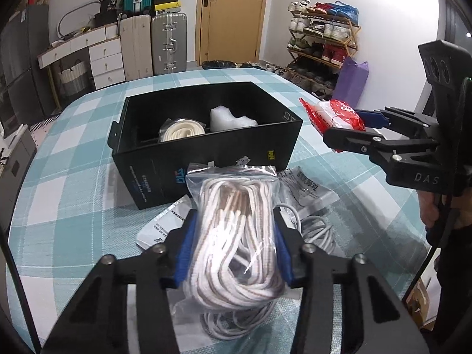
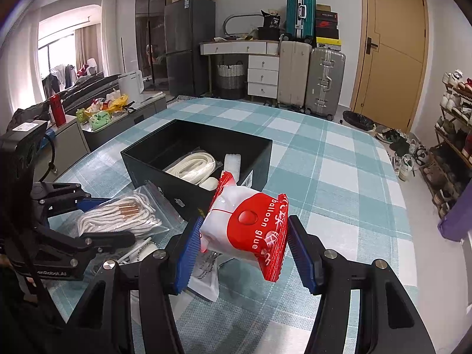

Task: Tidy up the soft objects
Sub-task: 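Grasp the bag of white cables with the left gripper while the right holds the glue packet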

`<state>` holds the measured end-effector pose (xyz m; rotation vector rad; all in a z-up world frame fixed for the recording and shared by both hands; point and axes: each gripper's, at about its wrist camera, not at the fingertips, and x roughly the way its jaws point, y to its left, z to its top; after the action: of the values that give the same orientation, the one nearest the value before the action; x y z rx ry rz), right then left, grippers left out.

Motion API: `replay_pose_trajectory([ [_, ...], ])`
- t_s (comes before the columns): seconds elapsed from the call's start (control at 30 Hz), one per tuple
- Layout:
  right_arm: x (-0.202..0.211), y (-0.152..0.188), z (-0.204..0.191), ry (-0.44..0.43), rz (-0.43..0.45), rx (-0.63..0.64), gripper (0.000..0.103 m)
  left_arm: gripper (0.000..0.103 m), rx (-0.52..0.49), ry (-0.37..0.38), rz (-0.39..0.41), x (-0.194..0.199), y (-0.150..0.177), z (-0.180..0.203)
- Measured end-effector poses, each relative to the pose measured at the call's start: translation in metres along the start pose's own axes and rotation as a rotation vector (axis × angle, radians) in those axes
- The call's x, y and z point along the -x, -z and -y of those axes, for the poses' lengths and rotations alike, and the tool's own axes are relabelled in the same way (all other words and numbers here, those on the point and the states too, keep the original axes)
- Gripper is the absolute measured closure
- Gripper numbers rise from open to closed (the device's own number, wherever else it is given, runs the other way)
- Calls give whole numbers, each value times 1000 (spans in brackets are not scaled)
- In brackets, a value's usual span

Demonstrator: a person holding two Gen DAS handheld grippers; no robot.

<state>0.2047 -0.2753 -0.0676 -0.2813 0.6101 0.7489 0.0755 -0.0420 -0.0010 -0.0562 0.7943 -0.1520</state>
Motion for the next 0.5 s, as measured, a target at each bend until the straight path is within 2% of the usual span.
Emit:
replay_pose_trajectory([
  [0.5, 11, -6, -9, -27, 55, 20, 44, 62, 71, 8, 76, 21, -5, -17],
])
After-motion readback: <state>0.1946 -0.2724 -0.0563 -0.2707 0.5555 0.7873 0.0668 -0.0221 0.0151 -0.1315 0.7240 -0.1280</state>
